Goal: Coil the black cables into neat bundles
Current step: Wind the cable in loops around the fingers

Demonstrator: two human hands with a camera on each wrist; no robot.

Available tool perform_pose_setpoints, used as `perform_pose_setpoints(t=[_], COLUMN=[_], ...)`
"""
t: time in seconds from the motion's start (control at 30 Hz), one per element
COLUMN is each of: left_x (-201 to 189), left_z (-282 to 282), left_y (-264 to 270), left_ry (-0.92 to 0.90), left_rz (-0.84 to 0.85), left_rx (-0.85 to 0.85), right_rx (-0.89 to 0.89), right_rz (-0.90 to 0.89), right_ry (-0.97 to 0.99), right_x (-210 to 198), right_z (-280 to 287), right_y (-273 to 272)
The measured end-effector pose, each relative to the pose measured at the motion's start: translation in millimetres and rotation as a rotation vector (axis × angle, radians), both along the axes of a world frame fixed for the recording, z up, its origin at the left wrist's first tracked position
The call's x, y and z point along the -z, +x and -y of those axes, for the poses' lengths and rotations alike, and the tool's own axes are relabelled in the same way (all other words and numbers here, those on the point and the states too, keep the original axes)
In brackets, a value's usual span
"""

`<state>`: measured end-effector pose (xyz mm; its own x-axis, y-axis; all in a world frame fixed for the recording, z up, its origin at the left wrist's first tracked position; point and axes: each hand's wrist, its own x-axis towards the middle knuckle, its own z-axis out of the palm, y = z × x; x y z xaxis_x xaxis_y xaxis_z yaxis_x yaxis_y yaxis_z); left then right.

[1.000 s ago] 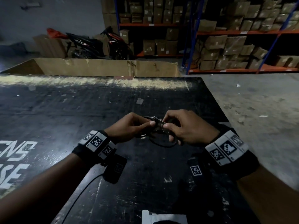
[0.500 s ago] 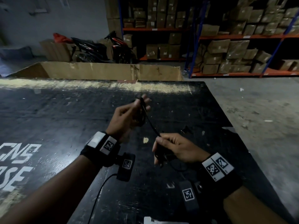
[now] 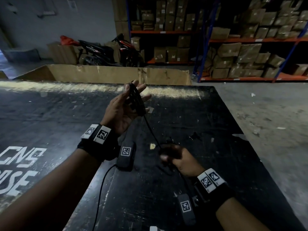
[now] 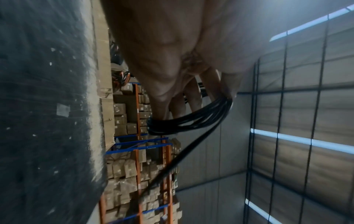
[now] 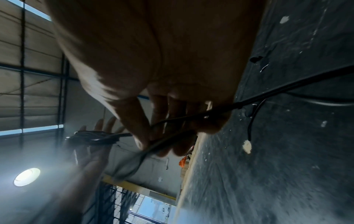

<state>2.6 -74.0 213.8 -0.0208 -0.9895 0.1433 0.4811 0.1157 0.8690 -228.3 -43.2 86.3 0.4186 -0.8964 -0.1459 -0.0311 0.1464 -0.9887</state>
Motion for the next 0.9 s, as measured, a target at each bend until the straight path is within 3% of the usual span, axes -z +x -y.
perform_pose_setpoints(t=[0.07,0.13,0.23,0.3,0.37,0.53,0.63,0.73,0.83,0.9], left_x=[-6,-14,-27,-31,-31,-39,-46,-40,-32,-28], left_z=[1,4,7,9,10,8,5,4,2,1], left_y=[5,13,26,29,31,42,37,25,16,9], left_ry=[-0.008,-0.026,-0.059,-0.072,-0.074,-0.111,-0.121,-0.088,-0.052,-0.038], left_rz=[-0.024,-0.054,-0.062,-0.038,-0.043,-0.089,-0.054,0.006,0.046,0.071], left_rx=[-0.037,-0.073,-0.095,-0.097,-0.107,-0.137,-0.115,-0.081,-0.053,-0.034], right_rx=[0.111,0.159,0.155,0.141,0.174,0.304,0.374,0.387,0.298,0.2], right_rz=[-0.001,0.153,0.222,0.127,0.137,-0.158,-0.093,-0.043,0.015,0.051], right_ry=[0.139,0.284,0.277,0.187,0.246,0.353,0.29,0.072,-0.199,-0.253], right_x=[17,30,41,50,68,95,73,36,-13,-44], right_z=[4,4,-6,-12,-8,7,10,13,18,18], right_y=[-2,-6,-16,-22,-34,-54,-51,-45,-25,-1])
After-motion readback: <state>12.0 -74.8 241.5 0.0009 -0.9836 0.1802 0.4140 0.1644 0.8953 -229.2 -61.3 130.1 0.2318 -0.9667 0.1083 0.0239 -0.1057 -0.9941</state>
